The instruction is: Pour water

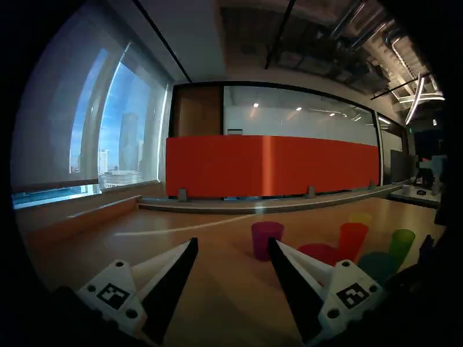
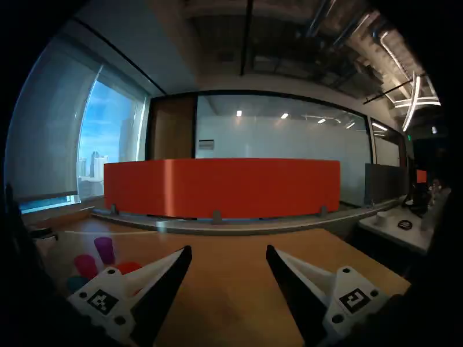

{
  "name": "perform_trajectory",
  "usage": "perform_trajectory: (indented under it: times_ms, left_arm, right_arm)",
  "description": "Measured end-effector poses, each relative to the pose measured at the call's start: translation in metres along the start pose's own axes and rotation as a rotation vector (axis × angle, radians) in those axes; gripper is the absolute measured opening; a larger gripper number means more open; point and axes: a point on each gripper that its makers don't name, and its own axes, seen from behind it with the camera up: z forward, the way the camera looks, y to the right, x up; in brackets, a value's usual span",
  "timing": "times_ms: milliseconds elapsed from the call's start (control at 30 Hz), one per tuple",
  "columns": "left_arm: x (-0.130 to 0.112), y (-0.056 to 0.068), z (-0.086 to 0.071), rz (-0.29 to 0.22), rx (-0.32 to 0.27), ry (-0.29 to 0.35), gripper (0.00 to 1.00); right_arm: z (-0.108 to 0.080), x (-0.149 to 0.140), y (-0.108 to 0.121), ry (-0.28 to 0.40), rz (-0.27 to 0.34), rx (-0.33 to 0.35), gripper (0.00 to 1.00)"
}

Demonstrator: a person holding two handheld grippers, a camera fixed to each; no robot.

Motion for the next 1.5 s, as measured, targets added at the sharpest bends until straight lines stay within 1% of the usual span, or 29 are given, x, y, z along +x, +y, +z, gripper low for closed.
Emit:
perform_trajectory:
  times_ms: [400,600,800,1000,1100,1300,1500]
  left_arm:
    - [-0.002,0.001,0.000,0.003,-0.001,-0.003,0.89]
    - [-0.002,0.001,0.000,0.003,-0.001,-0.003,0.88]
    - [-0.002,0.001,0.000,0.003,-0.001,-0.004,0.89]
    - [-0.002,0.001,-0.001,0.003,-0.001,-0.004,0.89]
    - [-0.002,0.001,-0.001,0.003,-0.001,-0.004,0.89]
    - [-0.002,0.002,-0.001,0.003,-0.001,-0.004,0.89]
    - [-0.002,0.002,-0.001,0.003,-0.001,-0.004,0.89]
  right_arm:
    - [-0.003,0.002,0.005,0.001,-0.006,-0.014,1.00]
    - [-0.007,0.004,0.009,0.012,-0.005,-0.025,0.99]
    - [-0.013,0.007,0.008,0.036,-0.034,-0.023,0.99]
    - [-0.017,-0.002,0.008,0.042,-0.080,-0.035,1.00]
    - [-0.017,-0.004,0.007,0.053,-0.089,-0.032,0.99]
    - [-0.013,-0.006,0.002,0.074,-0.083,-0.023,0.99]
    - [-0.006,-0.013,-0.002,0.087,-0.064,-0.016,0.99]
